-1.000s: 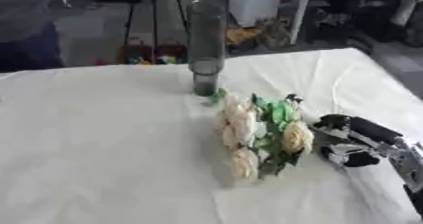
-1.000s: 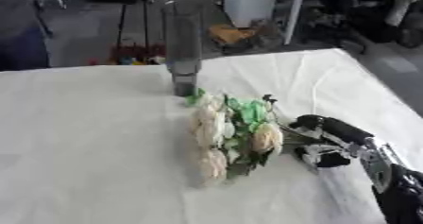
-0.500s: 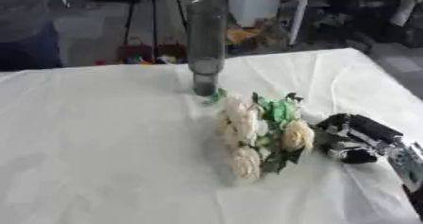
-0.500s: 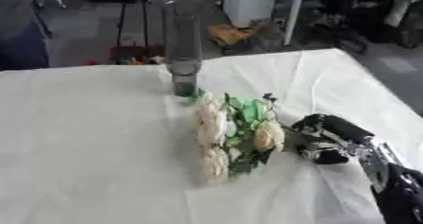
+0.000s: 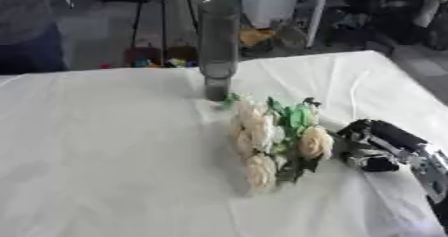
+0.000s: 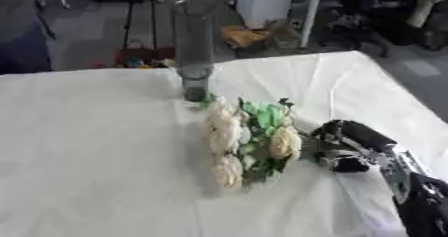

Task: Arrange flowers into the vase.

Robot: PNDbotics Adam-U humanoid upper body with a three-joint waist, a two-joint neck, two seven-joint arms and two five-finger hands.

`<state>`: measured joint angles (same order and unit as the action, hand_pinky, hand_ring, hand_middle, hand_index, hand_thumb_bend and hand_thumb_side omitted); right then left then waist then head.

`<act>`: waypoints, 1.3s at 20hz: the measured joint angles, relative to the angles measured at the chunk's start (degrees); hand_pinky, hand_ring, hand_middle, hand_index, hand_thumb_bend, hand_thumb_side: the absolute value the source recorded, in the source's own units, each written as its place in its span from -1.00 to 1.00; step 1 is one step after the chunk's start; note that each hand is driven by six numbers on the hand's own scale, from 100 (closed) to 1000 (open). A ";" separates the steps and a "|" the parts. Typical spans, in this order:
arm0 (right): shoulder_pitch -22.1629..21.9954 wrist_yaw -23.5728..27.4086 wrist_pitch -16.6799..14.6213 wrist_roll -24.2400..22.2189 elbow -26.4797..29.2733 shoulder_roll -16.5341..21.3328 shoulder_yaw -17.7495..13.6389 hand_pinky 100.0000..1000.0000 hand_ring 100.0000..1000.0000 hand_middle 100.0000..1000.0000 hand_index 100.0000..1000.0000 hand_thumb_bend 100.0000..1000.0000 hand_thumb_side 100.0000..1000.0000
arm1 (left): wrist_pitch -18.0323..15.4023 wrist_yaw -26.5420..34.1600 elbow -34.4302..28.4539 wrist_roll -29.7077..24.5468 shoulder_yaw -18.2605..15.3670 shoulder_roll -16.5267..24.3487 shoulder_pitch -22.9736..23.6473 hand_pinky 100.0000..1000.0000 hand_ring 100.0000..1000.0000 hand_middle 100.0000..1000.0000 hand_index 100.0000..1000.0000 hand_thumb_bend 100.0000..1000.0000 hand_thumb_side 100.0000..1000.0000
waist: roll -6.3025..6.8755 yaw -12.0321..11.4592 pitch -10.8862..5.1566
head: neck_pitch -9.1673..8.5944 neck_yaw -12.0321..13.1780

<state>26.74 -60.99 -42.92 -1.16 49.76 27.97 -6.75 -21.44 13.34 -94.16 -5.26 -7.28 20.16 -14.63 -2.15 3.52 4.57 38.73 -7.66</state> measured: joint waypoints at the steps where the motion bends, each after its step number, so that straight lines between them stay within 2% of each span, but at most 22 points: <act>1: 0.00 -0.05 0.10 0.27 0.00 0.00 -0.01 -0.10 0.40 -0.22 0.37 -0.73 -0.53 | 0.00 0.00 0.00 0.00 0.00 0.00 0.00 0.10 0.09 0.29 0.27 0.32 0.17 | 0.01 0.01 0.02 | 0.00 0.00; 7: 0.00 -0.51 0.60 1.80 0.00 -0.04 -0.17 -0.24 0.28 -0.36 0.23 -0.74 -0.60 | 0.00 0.00 0.00 0.00 0.00 0.00 0.00 0.10 0.09 0.29 0.27 0.32 0.17 | 0.10 0.01 0.04 | 0.00 -0.04; 18: -0.01 -0.66 1.57 4.31 -0.01 -0.08 -0.34 -0.55 0.07 -0.62 -0.28 -0.75 -0.78 | -0.01 0.00 0.02 -0.01 0.00 0.00 0.01 0.11 0.09 0.29 0.27 0.32 0.17 | 0.18 0.03 0.06 | 0.00 -0.06; 26: -0.07 -0.66 3.00 7.46 -0.02 -0.18 -0.52 -0.66 -0.01 -0.72 -0.38 -0.76 -0.78 | 0.00 0.01 0.02 -0.01 0.00 0.00 0.01 0.11 0.09 0.29 0.28 0.32 0.17 | 0.31 0.03 0.10 | 0.00 -0.07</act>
<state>26.67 -61.65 -39.92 6.30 49.73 27.79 -7.27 -21.44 13.35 -94.15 -5.27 -7.28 20.16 -14.63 -1.83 3.55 4.67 38.73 -7.73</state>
